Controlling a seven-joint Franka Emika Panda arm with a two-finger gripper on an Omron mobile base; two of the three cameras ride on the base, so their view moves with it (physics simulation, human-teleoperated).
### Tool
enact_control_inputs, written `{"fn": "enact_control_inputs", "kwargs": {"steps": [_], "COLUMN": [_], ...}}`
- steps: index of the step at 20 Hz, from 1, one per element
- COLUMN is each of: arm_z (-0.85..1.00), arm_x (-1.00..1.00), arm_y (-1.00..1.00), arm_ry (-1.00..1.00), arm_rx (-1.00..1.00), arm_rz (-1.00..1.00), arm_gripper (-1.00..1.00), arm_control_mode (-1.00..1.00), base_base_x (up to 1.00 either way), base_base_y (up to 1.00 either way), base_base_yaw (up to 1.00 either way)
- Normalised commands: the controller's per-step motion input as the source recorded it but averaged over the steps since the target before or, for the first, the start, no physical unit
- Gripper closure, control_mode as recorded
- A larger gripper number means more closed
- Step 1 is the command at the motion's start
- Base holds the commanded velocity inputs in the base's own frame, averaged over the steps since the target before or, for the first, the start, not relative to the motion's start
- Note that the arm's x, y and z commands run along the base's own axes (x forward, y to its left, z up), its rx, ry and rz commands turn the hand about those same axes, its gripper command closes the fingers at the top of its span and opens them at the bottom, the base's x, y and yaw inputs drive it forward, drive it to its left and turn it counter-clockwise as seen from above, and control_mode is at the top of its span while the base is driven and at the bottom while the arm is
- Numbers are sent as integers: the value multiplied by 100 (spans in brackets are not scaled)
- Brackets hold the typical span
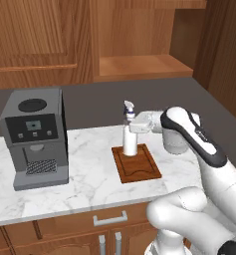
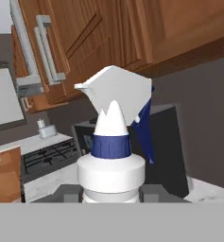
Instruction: Grab the spray bottle from the cabinet, then place it next to the cutting board for sanitizing. Then grab the dish brush from the countertop next to the sink and place it next to the cutting board.
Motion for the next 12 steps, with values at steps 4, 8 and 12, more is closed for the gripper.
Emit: {"fn": "enact_control_inputs", "kwargs": {"steps": [4,8,12], "arm_z": [-16,-4,-10], "arm_x": [28,8,12], "arm_y": [25,29,21], "arm_ry": [-3,0,0], "arm_rx": [4,-2,-7], "arm_rz": [18,5,1], "arm_gripper": [100,100,100], "arm_control_mode": [-100,-100,-100], "base_base_x": [0,0,0], "base_base_y": [0,0,0], "base_base_yaw": [0,0,0]}}
